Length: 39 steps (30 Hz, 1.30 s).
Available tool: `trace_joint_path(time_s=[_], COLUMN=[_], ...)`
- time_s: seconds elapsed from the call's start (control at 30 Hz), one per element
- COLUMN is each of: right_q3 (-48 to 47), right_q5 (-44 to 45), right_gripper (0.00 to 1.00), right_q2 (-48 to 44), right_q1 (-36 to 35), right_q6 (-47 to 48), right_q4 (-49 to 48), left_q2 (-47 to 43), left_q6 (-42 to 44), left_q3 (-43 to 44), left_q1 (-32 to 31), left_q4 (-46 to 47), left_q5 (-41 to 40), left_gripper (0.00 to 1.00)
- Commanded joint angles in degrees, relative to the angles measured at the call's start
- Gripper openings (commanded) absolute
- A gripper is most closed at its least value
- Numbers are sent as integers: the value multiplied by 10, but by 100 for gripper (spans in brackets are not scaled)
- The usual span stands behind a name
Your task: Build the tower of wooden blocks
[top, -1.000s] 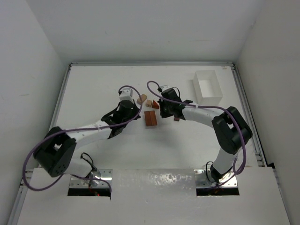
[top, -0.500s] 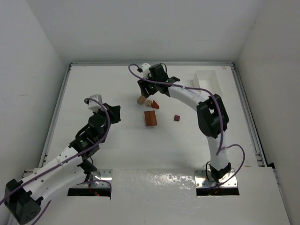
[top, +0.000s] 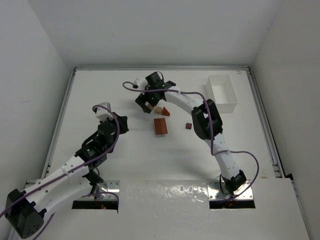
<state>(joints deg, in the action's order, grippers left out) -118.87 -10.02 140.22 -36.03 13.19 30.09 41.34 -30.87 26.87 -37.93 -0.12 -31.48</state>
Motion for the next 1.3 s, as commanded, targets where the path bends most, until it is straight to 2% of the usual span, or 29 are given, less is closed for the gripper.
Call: trace_joint_path(time_s=[0.0, 0.17, 0.37, 0.47, 0.67, 0.73, 0.77, 0.87, 0.93, 1.0, 1.03, 1.07, 1.17, 1.27], right_q3=[-11, 0, 12, 18, 22, -13, -62, -106, -75, 25, 65, 157, 310, 368], right_q5=[6, 34, 59, 59, 69, 77, 96, 146, 170, 196, 209, 242, 284, 322], right_gripper=[99, 92, 90, 81, 53, 49, 49, 49, 48, 46, 45, 44, 44, 44], right_q2=[8, 17, 13, 11, -19, -29, -30, -62, -126, -183, -241, -273, -374, -413], right_q1=[-7, -10, -10, -10, -10, -10, -10, -11, -10, -11, -15, -18, -39, -68], right_q6=[0, -22, -45, -48, -96, -128, -151, -204, -249, -294, -312, -339, -383, -410], right_q4=[-10, -37, -57, -58, -93, -84, -72, -37, -30, -32, -35, -44, -73, -59], left_q2=[-4, 0, 1, 1, -9, -14, -18, -39, -51, -57, -64, -66, -70, -71], left_q6=[2, 4, 4, 4, 1, 0, 0, 0, 3, 7, 7, 10, 15, 15], left_q3=[3, 4, 3, 2, -2, -2, -3, -15, -24, -39, -45, -57, -72, -80], left_q1=[-2, -2, -2, -2, -2, -2, -2, -2, -3, -3, -3, -4, -5, -7], left_q4=[18, 23, 27, 28, 32, 32, 33, 36, 44, 59, 71, 78, 107, 118], left_q5=[-3, 2, 9, 12, 20, 23, 27, 39, 50, 66, 71, 79, 95, 113], left_gripper=[0, 0, 0, 0, 0, 0, 0, 0, 0, 0, 0, 0, 0, 0])
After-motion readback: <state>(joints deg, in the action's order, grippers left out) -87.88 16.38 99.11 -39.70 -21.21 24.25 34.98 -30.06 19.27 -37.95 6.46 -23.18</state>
